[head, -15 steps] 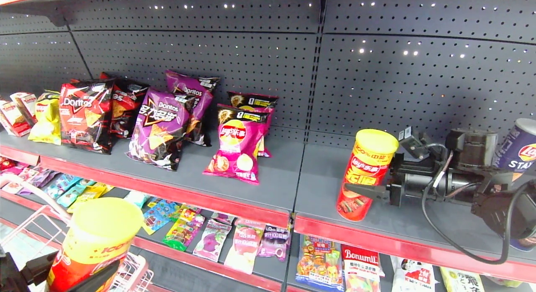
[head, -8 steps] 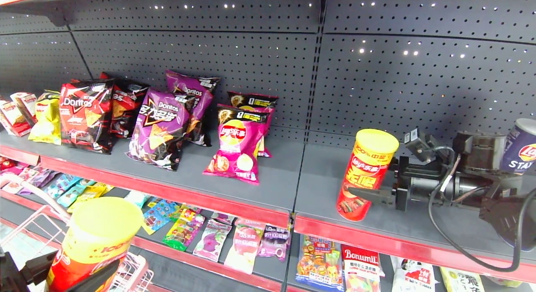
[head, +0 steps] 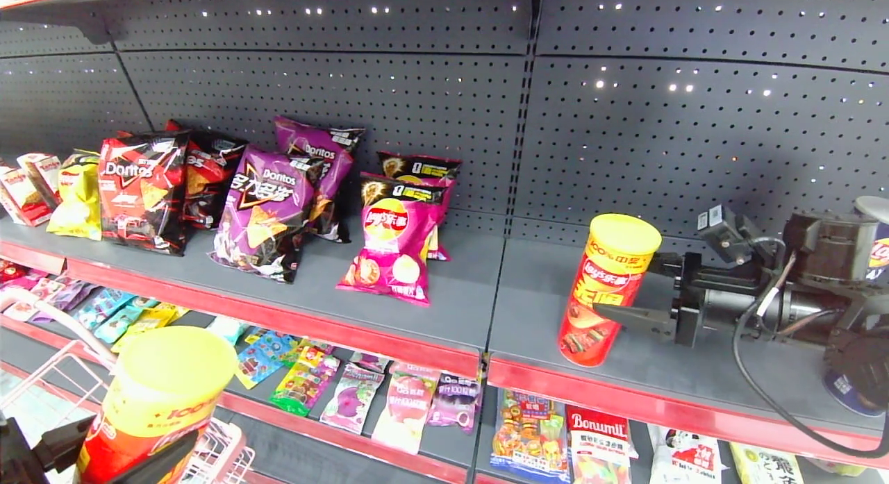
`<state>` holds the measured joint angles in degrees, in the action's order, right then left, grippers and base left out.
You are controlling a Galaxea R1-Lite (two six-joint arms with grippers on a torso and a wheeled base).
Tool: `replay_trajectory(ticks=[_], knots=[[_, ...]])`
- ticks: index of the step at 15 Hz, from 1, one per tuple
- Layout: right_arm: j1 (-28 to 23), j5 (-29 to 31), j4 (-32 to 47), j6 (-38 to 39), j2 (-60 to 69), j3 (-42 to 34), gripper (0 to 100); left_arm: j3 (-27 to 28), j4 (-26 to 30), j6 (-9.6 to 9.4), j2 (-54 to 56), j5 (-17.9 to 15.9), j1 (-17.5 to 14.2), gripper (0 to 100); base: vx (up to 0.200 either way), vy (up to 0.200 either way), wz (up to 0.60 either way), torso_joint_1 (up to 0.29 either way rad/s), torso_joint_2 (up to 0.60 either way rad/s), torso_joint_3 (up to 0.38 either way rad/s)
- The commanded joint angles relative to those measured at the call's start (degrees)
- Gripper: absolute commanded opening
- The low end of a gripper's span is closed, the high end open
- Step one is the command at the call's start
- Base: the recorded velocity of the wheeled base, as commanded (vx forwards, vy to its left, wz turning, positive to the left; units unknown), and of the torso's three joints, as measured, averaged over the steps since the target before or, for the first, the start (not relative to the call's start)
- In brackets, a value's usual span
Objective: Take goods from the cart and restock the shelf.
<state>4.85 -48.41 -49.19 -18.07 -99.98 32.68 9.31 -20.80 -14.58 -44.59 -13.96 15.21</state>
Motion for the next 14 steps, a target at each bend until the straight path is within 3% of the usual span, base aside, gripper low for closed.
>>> replay_trajectory(ticks=[1,14], knots=[[-0.37,-0.02,-0.03,-0.04,1.36,-0.87,100,0.00,-0.03,-0.01,-0.06,-0.02,-0.01,0,0.000,0.000,0.00,0.000,0.00,0.000],[-6.26,-0.90,-0.03,0.49,9.18,-4.91,100,-0.26,-0.03,0.08,-0.32,-0.10,-0.01,0,0.000,0.000,0.00,0.000,0.00,0.000]])
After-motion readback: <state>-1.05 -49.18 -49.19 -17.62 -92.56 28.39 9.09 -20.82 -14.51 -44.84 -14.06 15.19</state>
